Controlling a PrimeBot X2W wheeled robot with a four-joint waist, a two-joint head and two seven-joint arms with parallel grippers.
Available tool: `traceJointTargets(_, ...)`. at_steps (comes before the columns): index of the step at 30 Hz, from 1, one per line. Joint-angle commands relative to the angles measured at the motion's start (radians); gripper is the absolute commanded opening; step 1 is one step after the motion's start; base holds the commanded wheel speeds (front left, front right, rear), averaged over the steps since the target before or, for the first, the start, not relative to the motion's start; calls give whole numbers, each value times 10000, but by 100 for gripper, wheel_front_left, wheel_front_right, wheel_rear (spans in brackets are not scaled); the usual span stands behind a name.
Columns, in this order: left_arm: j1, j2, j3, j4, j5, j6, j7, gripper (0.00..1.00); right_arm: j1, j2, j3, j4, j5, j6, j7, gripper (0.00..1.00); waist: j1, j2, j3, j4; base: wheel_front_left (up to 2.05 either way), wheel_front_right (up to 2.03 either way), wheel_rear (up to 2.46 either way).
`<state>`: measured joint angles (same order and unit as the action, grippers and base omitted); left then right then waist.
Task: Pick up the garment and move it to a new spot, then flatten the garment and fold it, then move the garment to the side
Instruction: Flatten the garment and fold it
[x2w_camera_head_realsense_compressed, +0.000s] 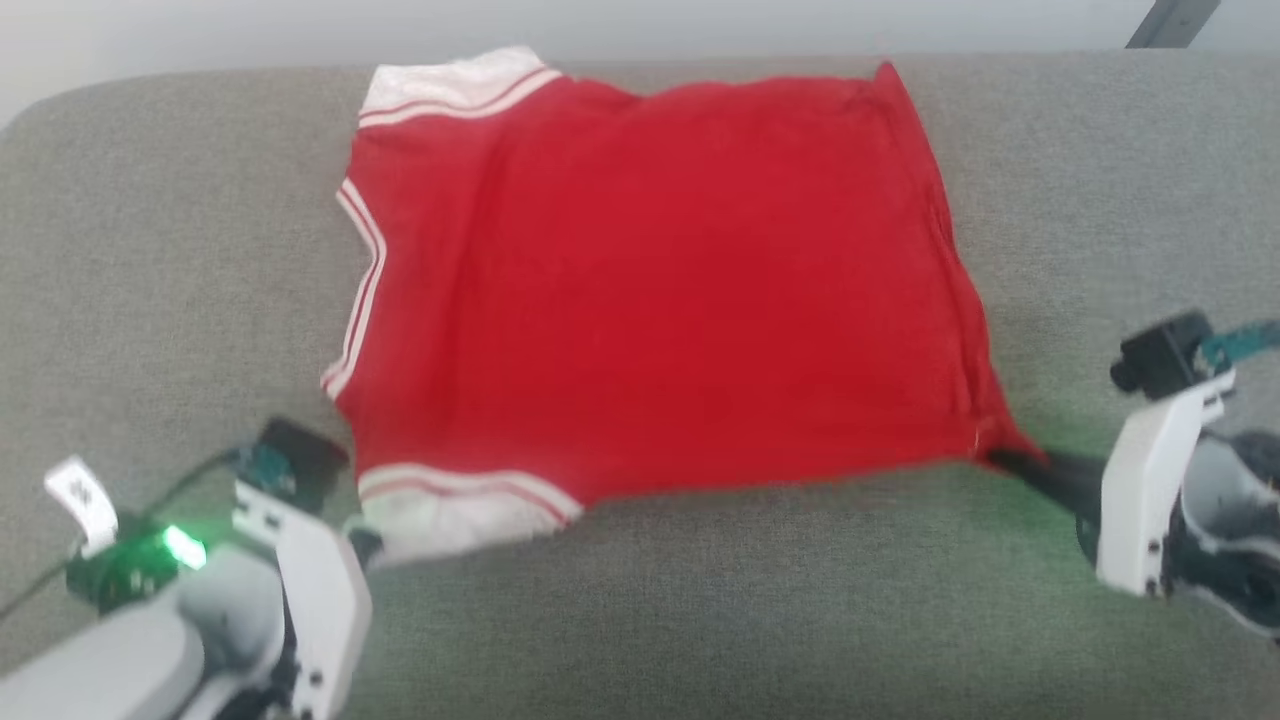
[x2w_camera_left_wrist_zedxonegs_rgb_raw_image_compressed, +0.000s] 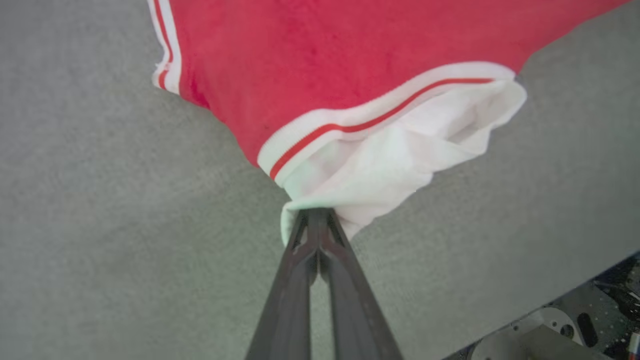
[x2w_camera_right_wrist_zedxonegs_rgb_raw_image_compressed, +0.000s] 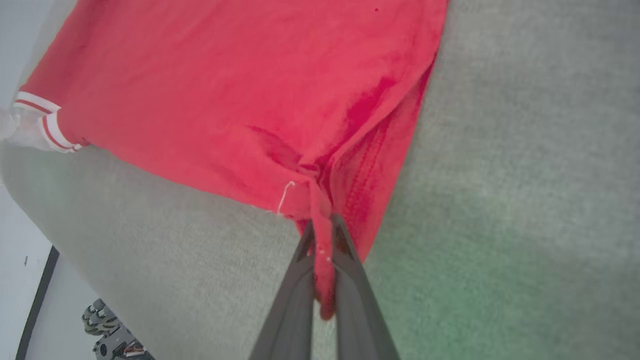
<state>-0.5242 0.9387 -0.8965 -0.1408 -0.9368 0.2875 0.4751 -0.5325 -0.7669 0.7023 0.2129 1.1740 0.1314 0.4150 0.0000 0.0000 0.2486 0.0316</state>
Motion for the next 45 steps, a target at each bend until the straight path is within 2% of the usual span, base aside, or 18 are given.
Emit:
traceJointTargets(1,321,138,-50,-294,-71,181,57,0,340,-101,-121,-181,78,-15,122,0,0,0,-28,-29,0,0,0)
traceJointTargets(7,1362,569,-275,-1386,-352,957,196,0,1763,-344,-738,-1049,203,-15,755,0,0,0,-44,-90,0,0,0)
traceJointTargets(15,2056,944,-151,-1849,-627,1512,-57,0,3258,-81,-1825,-1916,-56,-14,1367,0,0,0,74,-162,0,0,0)
traceJointTargets(22,1241,1524,386,-1956,38,1476,-481,0,3282,710,-3007,-2417,-900,-14,1558,0,0,0,329,-217,0,0,0)
traceJointTargets(25,543,1668,588,-1858,499,1121,-502,0,2894,1106,-3396,-2552,-1308,-14,1717,0,0,0,477,-232,0,0,0)
traceJointTargets(26,-38,1616,704,-1617,754,806,-501,0,2550,1404,-3592,-2573,-1543,-14,1840,0,0,0,584,-229,0,0,0)
traceJointTargets(31,-1510,1142,804,-589,1488,-144,-495,0,1407,1944,-3888,-2320,-2105,-14,2138,0,0,0,942,-234,0,0,0)
traceJointTargets(32,-1510,1142,804,-589,1488,-144,-495,0,1407,1944,-3888,-2320,-2105,-14,2138,0,0,0,942,-234,0,0,0)
traceJointTargets(38,-2958,122,657,1354,1885,-1363,-654,0,-240,2326,-3649,-1317,-2791,-15,2168,0,0,0,1415,-237,0,0,0)
traceJointTargets(45,-3908,-1021,334,3547,1978,-2413,-807,0,-1965,2544,-2633,239,-3363,-15,1445,0,0,0,1916,-246,0,0,0)
